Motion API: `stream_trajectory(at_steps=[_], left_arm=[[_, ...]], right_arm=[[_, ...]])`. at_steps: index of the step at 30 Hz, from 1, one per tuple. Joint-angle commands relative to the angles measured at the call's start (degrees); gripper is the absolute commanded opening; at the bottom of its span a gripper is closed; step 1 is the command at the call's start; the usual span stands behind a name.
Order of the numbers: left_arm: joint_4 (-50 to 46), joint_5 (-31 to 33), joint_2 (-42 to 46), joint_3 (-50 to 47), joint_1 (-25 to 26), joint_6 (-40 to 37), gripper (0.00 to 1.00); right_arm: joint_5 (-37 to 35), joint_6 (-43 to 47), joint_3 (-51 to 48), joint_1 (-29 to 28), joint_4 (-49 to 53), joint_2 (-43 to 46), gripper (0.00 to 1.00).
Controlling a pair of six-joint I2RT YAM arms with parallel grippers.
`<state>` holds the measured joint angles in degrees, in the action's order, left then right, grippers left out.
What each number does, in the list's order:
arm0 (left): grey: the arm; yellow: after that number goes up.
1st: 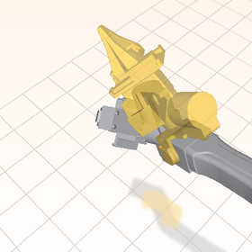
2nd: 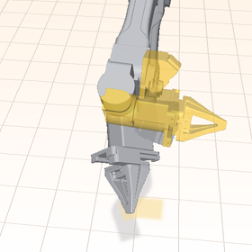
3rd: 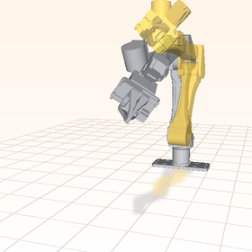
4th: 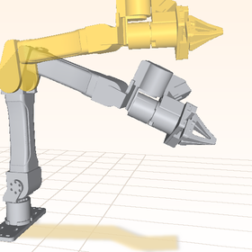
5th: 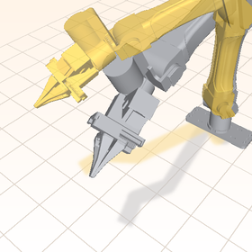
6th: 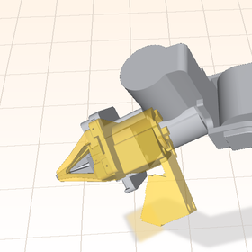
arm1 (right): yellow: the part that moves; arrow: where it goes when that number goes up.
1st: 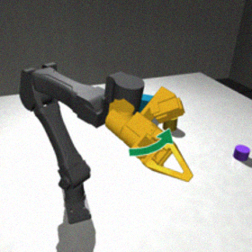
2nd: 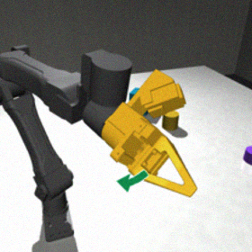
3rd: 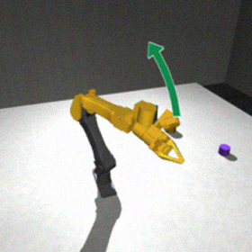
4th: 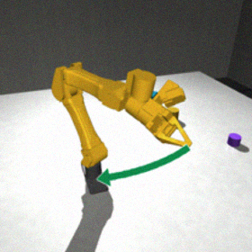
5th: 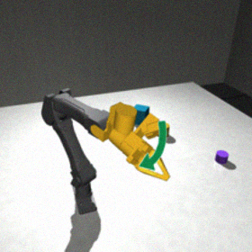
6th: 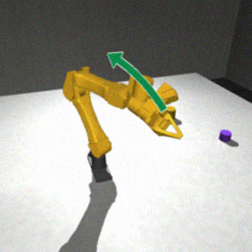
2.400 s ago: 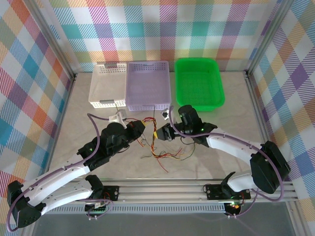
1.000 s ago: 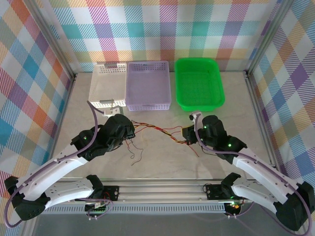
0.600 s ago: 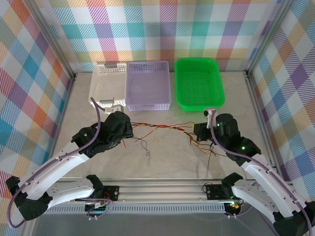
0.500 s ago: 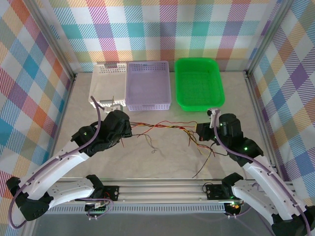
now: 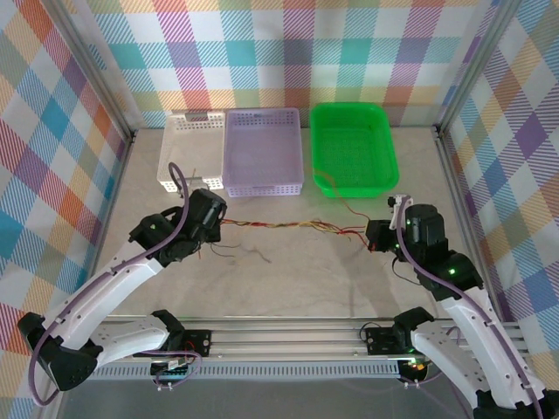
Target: Untangle the cables
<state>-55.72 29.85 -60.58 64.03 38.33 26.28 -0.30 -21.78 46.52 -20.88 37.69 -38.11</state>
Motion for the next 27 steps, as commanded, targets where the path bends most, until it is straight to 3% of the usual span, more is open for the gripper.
stream_trajectory(at_steps=[1,18,27], left_arm=[[-3.6,5.0,0.0,0.8,-1.9,-4.1,0.00],[-2.6,7.4,2.7,-3.4,-3.9,-5.7,0.00],[-1.7,7.2,4.7,-4.5,-4.0,-5.8,0.00]], right_arm=[[-3.9,1.0,3.0,0.8,2.8,0.7,0.00],[-15.4,2.7,11.5,2.3,14.3,1.9,0.00],[-16.6,3.6,16.7,2.3,18.0,1.4,0.00]])
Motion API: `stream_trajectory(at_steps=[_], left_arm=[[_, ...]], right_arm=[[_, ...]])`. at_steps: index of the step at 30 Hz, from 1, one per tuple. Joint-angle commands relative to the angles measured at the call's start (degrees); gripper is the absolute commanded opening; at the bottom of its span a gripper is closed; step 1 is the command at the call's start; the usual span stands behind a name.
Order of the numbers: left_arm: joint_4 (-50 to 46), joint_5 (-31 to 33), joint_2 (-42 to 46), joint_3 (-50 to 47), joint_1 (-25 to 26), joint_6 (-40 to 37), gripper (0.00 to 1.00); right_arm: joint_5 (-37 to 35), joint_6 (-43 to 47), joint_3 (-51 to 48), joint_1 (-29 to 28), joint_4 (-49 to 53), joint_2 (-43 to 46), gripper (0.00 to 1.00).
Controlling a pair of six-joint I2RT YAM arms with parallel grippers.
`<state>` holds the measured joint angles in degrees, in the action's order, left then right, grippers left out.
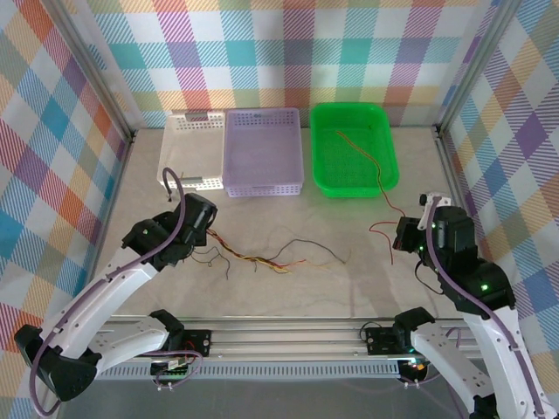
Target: Untangle the cables
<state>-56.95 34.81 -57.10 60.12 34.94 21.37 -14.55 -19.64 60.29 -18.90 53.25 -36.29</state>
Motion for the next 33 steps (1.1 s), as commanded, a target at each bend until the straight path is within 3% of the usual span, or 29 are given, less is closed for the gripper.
stream_trajectory(at_steps=[1,9,22,33], left_arm=[[-0.6,2.6,1.4,-0.7,-0.6,-0.8,0.00],[0.7,0.6,2.9,-1.9,-0.6,-0.7,0.00],[6.3,-5.4,10.8,-4.9,-0.5,-2.5,0.00],[7.7,-6.9,12.0,-5.8,-0.1,-3.3,0.00]], right_arm=[[-3.1,1.7,3.6,0.3,3.0,-0.5,0.00],[-0.1,2.1,7.2,0.3,3.6,-3.6,0.00],[4.4,3.0,12.8,1.0,-1.3,-19.0,0.00],[14.4,-1.4,20.0,8.9,-7.6,-38.7,0.00]])
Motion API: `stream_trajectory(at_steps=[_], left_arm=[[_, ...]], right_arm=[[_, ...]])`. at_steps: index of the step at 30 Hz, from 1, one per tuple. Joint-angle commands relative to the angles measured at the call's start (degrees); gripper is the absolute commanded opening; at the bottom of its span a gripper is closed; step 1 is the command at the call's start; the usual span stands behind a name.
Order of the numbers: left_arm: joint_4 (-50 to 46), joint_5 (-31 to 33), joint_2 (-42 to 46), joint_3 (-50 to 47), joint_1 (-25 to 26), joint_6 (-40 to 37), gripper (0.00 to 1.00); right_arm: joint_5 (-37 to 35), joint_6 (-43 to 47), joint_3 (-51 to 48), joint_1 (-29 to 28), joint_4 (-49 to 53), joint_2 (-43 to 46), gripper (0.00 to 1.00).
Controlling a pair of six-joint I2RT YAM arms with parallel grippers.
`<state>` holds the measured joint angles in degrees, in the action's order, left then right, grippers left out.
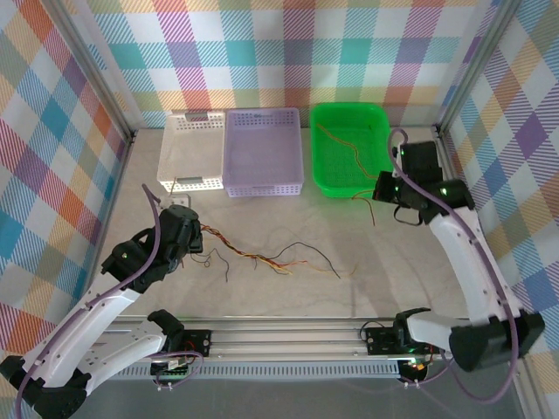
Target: Untangle the cables
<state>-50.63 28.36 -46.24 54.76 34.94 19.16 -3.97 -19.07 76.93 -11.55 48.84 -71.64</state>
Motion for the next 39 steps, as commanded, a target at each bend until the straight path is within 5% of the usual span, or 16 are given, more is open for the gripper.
stream_trajectory(at_steps=[1,19,39], left_arm=[[1.6,-0.5,1.3,-0.6,0.0,-1.1,0.00],[2.2,-1.1,1.1,-1.0,0.7,-1.8,0.00],[2.3,-2.0,-0.6,-0.9,0.7,-2.4,0.00]], right_arm=[[4.1,-2.1,4.4,2.1,-3.2,-5.2,0.00],[1.7,0.0,23.9,5.4,0.5,-36.6,0.00],[0.3,2.0,42.0,6.4,6.3,-54.9,0.00]])
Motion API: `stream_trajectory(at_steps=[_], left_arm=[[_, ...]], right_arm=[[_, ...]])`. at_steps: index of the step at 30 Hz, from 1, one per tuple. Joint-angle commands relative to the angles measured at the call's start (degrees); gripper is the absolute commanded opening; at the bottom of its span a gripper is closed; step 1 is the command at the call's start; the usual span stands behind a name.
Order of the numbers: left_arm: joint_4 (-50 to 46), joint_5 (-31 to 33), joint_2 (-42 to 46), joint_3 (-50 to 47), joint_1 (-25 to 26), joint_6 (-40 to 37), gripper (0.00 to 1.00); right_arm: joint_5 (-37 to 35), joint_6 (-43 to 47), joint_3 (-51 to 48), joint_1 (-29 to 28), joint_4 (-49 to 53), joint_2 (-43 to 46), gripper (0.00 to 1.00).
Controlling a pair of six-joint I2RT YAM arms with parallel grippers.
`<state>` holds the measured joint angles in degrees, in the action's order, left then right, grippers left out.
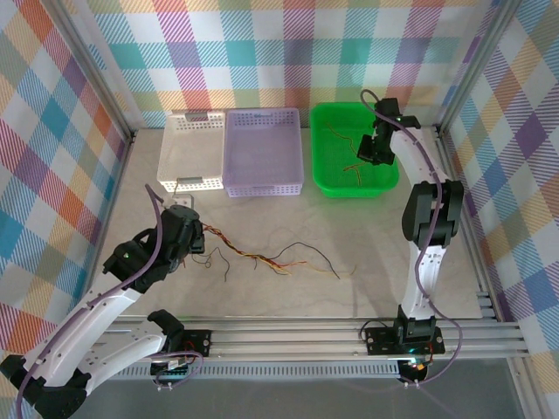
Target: Untangle the cables
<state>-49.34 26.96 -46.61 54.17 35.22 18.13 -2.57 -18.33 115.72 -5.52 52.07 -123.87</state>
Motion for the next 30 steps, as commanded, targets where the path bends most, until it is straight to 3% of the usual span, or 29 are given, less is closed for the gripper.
stream_trajectory(at_steps=[1,17,22,30], left_arm=[[1.0,-0.5,-0.3,-0.2,0.5,-1.3,0.00],[0.8,-0.4,-0.9,-0.3,0.6,-1.5,0.00],[0.7,-0.4,-0.9,-0.3,0.7,-1.5,0.00],[0.6,-0.3,-0.8,-0.3,1.2,-1.6,0.00]], right_arm=[[-1.3,1.3,4.0,0.4,3.6,-3.5,0.00],[-0.5,1.4,10.9,0.4,5.6,-10.1,0.00],[-0.6,1.8,12.9,0.4,6.4,-9.2,0.17],[-0.8,1.2,14.5,0.4,6.9,-5.1,0.26]])
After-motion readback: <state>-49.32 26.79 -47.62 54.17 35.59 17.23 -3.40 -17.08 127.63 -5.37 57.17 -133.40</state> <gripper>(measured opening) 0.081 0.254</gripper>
